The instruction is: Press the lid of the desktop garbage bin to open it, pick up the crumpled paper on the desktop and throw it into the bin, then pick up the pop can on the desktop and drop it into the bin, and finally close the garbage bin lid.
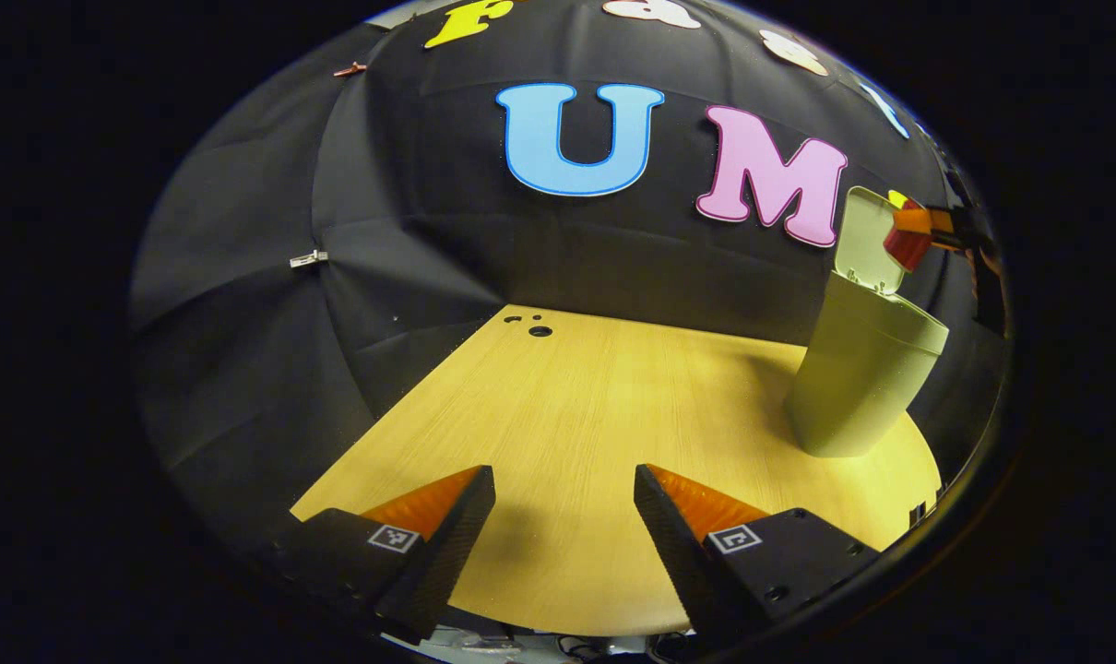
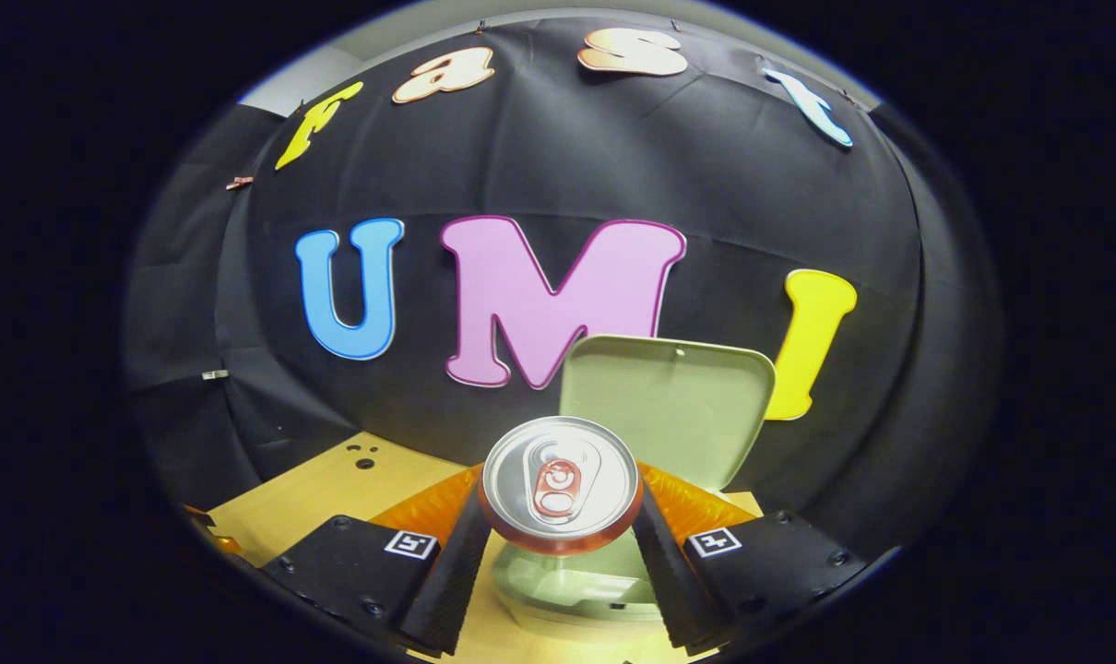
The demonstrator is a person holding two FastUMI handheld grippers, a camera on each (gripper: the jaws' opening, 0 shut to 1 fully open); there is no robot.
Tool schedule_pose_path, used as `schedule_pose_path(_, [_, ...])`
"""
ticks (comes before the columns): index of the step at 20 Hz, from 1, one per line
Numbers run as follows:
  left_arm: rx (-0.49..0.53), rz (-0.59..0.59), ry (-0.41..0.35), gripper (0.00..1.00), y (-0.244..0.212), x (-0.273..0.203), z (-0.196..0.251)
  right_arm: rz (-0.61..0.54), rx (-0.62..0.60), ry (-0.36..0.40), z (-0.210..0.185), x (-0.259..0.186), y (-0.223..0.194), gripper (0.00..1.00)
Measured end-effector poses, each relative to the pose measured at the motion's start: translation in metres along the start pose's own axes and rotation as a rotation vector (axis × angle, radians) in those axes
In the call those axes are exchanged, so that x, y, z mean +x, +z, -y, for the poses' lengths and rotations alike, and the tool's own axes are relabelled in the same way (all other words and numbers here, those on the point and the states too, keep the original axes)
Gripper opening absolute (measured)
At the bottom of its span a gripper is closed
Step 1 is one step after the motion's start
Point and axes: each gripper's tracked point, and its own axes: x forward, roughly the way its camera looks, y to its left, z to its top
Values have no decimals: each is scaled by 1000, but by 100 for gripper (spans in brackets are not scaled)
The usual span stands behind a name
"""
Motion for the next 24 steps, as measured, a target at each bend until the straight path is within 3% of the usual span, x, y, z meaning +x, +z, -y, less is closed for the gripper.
schedule_pose_path(7, [15, 0, 35, 98, 6, -6, 50, -63, 40, 35, 31, 18, -38, 83])
schedule_pose_path(16, [34, -5, 53, 98, 6, -27, 97, -113, 62, 115, 34, 32, -69, 84])
schedule_pose_path(18, [32, -13, 52, 97, 2, -29, 102, -103, 60, 101, 38, 34, -65, 86])
schedule_pose_path(19, [34, -14, 50, 98, 1, -31, 102, -90, 67, 95, 39, 33, -60, 96])
schedule_pose_path(20, [38, -13, 48, 98, 2, -33, 102, -80, 77, 87, 41, 31, -56, 100])
schedule_pose_path(24, [52, 14, 43, 98, 10, -39, 95, -36, 97, 65, 44, 21, -29, 100])
